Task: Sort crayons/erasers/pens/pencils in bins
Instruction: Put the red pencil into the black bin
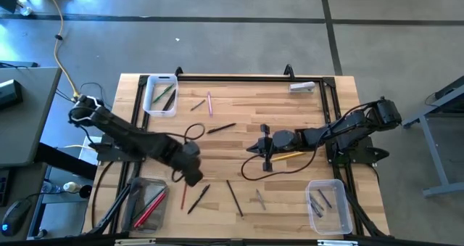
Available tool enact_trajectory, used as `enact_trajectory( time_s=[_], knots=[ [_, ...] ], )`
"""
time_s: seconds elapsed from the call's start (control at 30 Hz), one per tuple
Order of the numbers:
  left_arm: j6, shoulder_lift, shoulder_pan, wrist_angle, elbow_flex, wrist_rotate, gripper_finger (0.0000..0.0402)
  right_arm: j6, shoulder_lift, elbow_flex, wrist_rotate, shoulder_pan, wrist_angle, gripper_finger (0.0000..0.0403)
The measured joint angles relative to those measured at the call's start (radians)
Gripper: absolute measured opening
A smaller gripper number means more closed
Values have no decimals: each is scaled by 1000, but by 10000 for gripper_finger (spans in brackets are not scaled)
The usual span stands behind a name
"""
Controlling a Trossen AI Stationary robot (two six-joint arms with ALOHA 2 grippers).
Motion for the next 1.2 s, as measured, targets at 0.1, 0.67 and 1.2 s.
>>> enact_trajectory(
  time_s=[0.1,0.67,1.2],
  knots=[
    [13,31,48,55,-48,12,89,-1,0,0,0,8,-6,0],
    [-202,48,66,267,-293,11,140,-19,0,0,-1,13,-7,0],
    [-321,76,18,348,-359,-9,121,-21,0,0,-8,13,-8,0]
  ],
)
